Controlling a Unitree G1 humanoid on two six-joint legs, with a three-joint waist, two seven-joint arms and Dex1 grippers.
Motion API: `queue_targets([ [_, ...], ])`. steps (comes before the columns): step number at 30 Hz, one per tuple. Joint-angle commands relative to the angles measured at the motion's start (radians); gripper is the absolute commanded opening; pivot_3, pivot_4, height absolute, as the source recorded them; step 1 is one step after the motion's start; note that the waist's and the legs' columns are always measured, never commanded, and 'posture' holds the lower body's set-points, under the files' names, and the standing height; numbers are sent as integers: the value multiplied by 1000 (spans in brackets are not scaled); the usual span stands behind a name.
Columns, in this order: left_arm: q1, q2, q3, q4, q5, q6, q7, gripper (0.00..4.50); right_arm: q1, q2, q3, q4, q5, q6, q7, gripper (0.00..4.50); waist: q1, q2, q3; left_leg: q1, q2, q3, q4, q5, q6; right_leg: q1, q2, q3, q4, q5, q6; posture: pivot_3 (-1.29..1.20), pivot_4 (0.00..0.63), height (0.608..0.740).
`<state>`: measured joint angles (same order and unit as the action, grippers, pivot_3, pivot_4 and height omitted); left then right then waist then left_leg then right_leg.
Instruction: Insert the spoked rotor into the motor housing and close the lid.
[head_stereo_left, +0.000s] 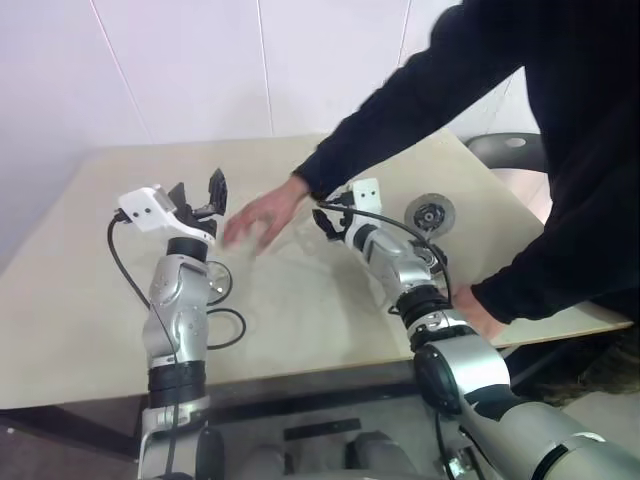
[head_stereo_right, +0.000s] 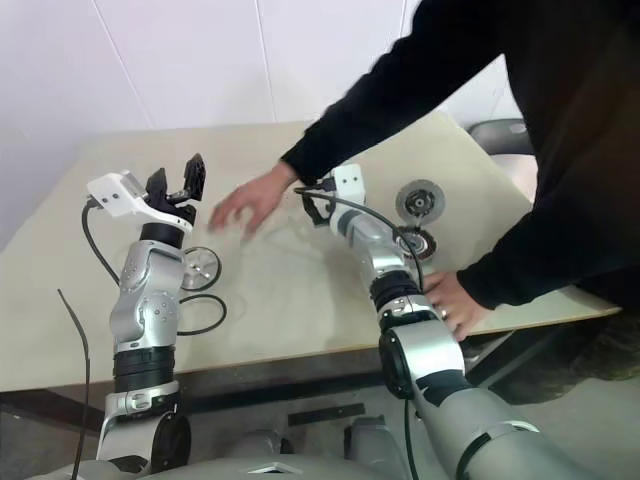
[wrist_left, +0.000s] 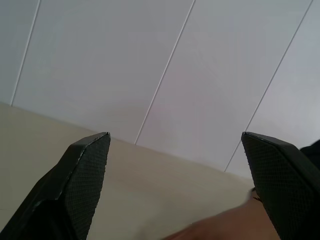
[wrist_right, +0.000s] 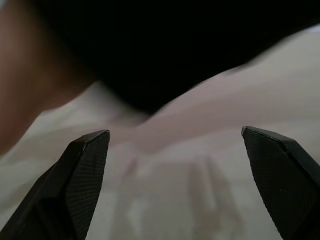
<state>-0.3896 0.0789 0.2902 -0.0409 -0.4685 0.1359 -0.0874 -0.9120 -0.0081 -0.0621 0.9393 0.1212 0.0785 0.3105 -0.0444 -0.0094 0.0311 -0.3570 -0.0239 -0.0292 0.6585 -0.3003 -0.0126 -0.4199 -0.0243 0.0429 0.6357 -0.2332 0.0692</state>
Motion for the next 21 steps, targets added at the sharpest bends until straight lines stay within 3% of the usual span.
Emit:
queue_targets([
  [1,-13,8,6,-31,2,-17,1,4463,-37,2,-10,-14,1,-23,-14,4436,0,0,0,0,0,0,0,0,0,0,0,0,0,0,0,0,0,740],
  [21,7,15,11,-62,-1,-5,9,4463,-39,15,-7,-9,1,-27,-10,4436,0,0,0,0,0,0,0,0,0,0,0,0,0,0,0,0,0,740],
])
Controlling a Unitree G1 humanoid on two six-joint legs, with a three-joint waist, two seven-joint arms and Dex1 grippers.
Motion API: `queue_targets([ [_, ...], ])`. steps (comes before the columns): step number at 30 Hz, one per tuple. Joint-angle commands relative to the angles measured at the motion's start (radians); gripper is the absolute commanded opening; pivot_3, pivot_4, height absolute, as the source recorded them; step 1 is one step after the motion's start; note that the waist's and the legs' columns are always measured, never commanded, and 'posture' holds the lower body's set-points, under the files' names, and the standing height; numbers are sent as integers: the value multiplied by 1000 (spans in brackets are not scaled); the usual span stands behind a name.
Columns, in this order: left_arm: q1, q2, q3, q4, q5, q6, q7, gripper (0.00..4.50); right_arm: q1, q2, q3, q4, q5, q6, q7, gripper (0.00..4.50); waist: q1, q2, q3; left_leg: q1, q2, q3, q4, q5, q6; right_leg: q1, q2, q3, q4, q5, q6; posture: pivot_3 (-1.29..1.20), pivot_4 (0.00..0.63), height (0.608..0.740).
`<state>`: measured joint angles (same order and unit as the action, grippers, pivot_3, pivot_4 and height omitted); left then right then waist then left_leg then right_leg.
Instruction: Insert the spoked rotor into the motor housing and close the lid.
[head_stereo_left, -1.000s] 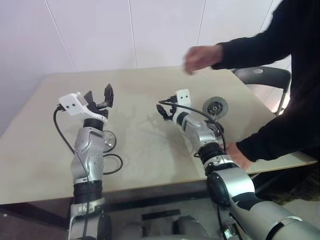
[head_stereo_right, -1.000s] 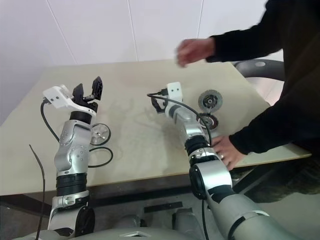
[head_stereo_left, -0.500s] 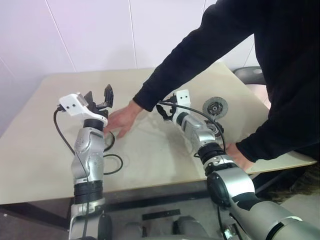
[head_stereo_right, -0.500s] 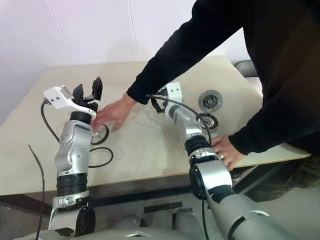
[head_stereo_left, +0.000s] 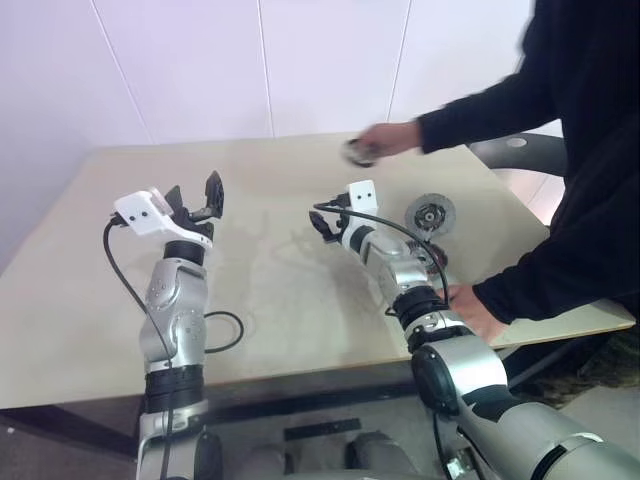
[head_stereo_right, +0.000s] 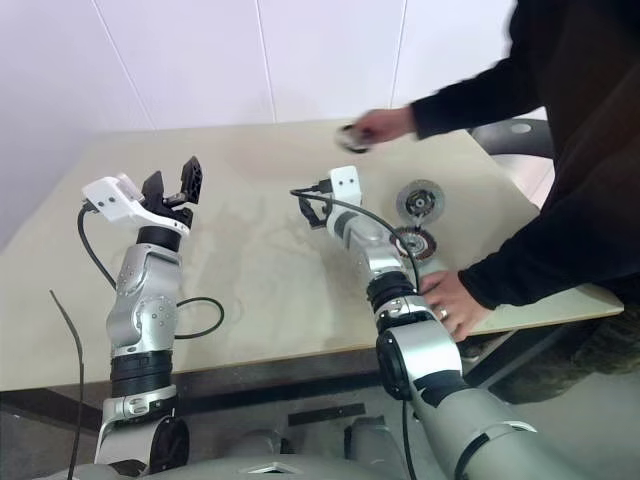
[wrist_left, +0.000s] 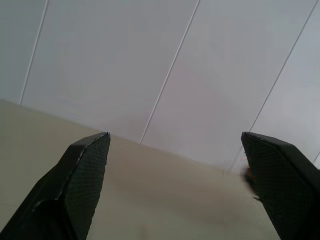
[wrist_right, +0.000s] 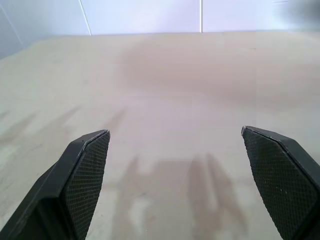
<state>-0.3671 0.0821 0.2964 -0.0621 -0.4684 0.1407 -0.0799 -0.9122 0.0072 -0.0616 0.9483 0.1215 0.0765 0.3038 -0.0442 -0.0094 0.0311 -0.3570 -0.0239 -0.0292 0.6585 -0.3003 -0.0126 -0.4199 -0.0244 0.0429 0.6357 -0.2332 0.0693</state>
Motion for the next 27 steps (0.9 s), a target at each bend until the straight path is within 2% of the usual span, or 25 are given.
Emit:
queue_targets([
  [1,-16,11,4,-39,0,-11,2,4463,-41,-1,-9,-14,1,-25,-5,4436,0,0,0,0,0,0,0,0,0,0,0,0,0,0,0,0,0,740],
  [27,-33,4,1,-14,4,-25,-5,4463,-48,-11,-4,-12,-1,-39,6,4436,0,0,0,0,0,0,0,0,0,0,0,0,0,0,0,0,0,740],
])
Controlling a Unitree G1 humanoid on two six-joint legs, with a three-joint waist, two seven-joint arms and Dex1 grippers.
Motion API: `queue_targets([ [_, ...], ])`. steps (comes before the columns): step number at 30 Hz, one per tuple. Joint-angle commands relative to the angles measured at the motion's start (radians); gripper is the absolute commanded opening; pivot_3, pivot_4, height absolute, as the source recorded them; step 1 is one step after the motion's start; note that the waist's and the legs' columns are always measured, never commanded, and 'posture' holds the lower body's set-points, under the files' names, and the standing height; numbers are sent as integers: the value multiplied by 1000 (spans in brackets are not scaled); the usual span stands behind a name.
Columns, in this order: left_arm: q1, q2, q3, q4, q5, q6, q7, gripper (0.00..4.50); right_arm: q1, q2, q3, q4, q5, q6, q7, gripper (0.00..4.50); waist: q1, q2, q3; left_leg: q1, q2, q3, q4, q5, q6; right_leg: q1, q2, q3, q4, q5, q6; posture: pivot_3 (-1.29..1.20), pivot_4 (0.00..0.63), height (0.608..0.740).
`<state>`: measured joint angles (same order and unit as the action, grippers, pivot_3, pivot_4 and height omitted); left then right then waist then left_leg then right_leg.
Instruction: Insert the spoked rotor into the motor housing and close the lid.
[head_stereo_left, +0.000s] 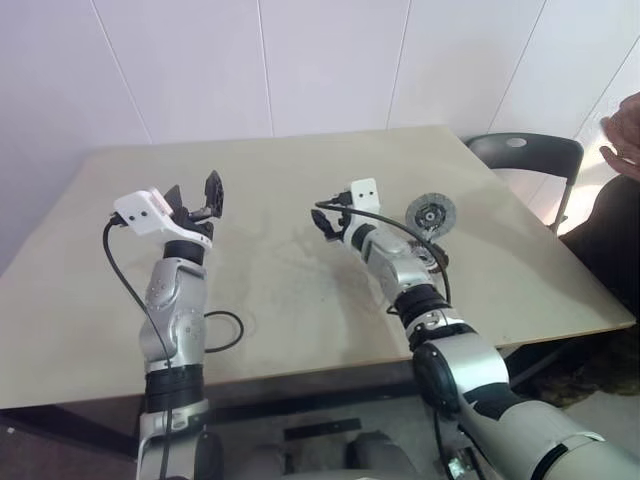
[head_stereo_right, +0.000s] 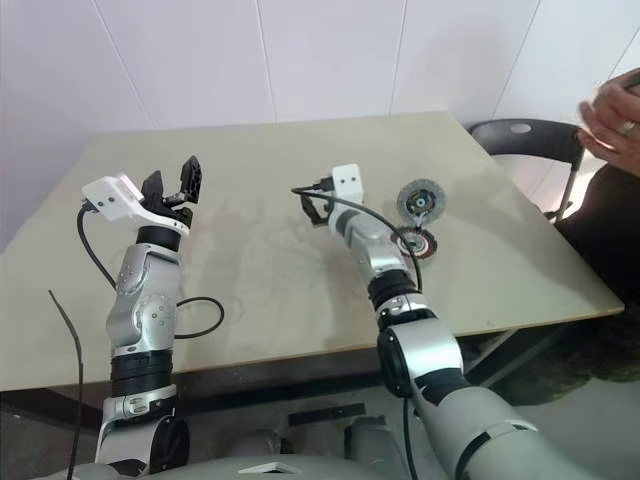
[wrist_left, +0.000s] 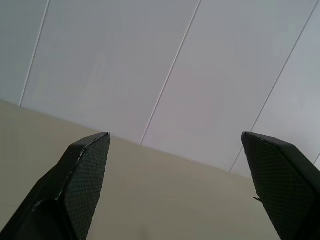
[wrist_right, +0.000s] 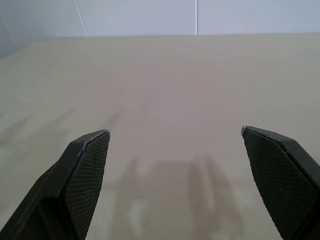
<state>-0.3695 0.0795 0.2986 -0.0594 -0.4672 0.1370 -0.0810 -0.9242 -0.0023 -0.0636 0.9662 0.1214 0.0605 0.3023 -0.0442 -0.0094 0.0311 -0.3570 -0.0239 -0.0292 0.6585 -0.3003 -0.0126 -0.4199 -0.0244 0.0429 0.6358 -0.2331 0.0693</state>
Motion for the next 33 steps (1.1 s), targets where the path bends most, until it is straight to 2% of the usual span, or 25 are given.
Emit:
queue_targets([
  [1,-30,6,-1,-15,4,-23,-3,4463,-38,-4,-6,-27,0,-26,3,4436,0,0,0,0,0,0,0,0,0,0,0,0,0,0,0,0,0,740],
  [8,-19,11,-4,-12,15,-19,-3,4463,-23,-18,-23,-53,17,-65,19,4436,0,0,0,0,0,0,0,0,0,0,0,0,0,0,0,0,0,740],
  [13,15,30,-18,-7,49,-20,-20,4463,24,-46,-19,-122,-8,-225,10,4436,0,0,0,0,0,0,0,0,0,0,0,0,0,0,0,0,0,740],
  [16,25,35,-9,-6,50,-15,-19,4463,95,-105,50,-211,-138,-435,-51,4436,2,0,0,0,0,0,0,0,0,0,0,0,0,0,0,0,0,740],
  [18,28,35,-11,-9,51,-14,-18,4463,125,-126,68,-244,-178,-495,-81,4436,1,0,0,0,-1,0,0,0,0,0,-1,0,0,0,0,0,0,740],
  [21,32,36,-17,-14,53,-12,-18,4463,194,-149,34,-323,-173,-453,-147,4436,1,0,0,0,-1,0,0,0,0,0,0,0,0,0,0,0,0,740],
  [26,55,41,-11,-30,45,-6,-24,4463,279,-169,16,-435,-158,-356,-167,4436,1,0,0,2,0,0,0,0,0,1,0,1,1,0,0,0,0,740],
  [33,40,32,-31,-19,52,-7,-29,4463,242,-164,7,-410,-172,-319,-234,4436,2,0,0,2,0,0,1,0,0,2,0,0,0,0,0,0,0,740],
])
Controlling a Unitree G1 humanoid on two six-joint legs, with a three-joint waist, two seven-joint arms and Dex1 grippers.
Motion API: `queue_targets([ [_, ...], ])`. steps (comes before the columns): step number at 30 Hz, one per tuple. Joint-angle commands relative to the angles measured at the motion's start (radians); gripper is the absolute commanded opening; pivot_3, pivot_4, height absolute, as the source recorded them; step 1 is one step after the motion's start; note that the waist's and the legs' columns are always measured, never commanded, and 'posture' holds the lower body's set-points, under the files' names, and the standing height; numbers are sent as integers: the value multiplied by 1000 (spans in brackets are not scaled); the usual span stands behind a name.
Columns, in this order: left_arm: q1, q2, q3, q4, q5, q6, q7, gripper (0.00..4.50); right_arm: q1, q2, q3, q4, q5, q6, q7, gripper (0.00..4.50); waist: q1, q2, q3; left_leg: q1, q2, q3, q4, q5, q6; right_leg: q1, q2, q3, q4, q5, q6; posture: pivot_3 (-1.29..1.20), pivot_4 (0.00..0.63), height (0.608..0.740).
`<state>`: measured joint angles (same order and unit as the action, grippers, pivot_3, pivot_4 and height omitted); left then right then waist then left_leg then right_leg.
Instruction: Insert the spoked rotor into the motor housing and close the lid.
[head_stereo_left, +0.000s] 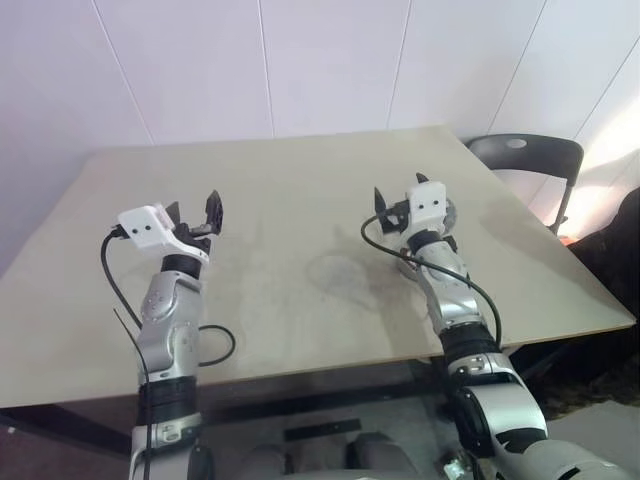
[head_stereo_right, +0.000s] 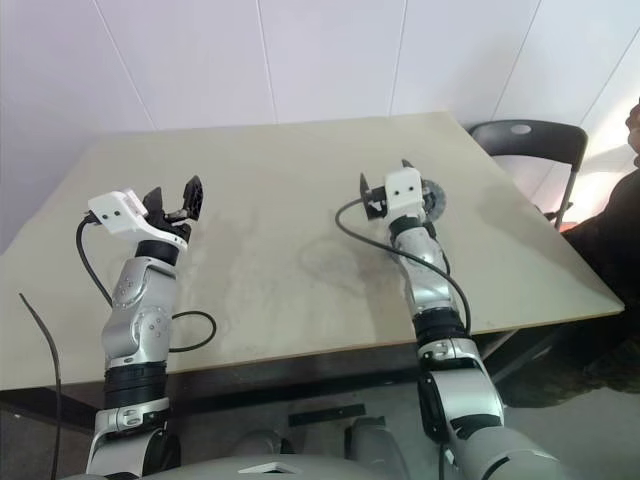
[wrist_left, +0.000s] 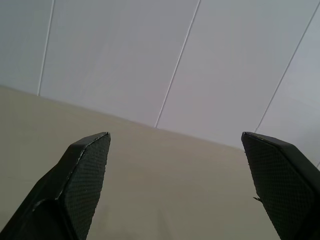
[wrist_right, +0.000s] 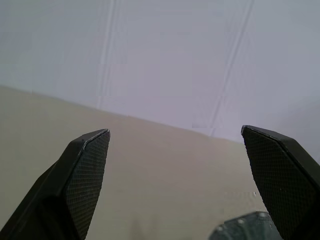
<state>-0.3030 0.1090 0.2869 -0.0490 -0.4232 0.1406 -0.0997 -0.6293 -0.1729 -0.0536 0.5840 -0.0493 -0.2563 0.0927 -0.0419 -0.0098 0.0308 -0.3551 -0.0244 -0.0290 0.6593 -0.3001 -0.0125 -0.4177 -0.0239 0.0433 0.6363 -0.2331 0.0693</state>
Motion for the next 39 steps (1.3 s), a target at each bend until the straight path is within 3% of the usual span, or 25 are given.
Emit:
queue_targets([
  [1,-27,3,-23,-29,10,-11,-12,4463,-58,8,0,-23,-8,-2,-35,4436,0,0,0,0,0,0,0,0,0,0,0,0,0,0,0,0,0,740],
  [10,-15,4,-10,-32,2,-20,-6,4463,-70,11,-3,-16,-18,-4,-99,4436,1,0,0,0,0,0,0,0,0,0,0,0,0,0,0,0,0,740],
  [26,-10,5,-19,-45,3,-12,-1,4463,-33,-19,39,-256,-102,-156,-124,4436,0,0,0,1,1,0,1,0,0,3,4,0,-1,0,0,0,0,740],
  [35,-22,7,-21,-32,2,-12,-7,4463,-24,-18,33,-259,-87,-127,-113,4436,1,0,0,4,1,0,3,0,0,6,4,0,-1,0,0,0,0,740],
  [39,-10,13,-18,-45,2,-6,-10,4463,11,-27,-2,-239,-31,2,-88,4436,2,0,0,5,1,-1,3,0,0,7,4,0,-2,0,0,0,0,740],
])
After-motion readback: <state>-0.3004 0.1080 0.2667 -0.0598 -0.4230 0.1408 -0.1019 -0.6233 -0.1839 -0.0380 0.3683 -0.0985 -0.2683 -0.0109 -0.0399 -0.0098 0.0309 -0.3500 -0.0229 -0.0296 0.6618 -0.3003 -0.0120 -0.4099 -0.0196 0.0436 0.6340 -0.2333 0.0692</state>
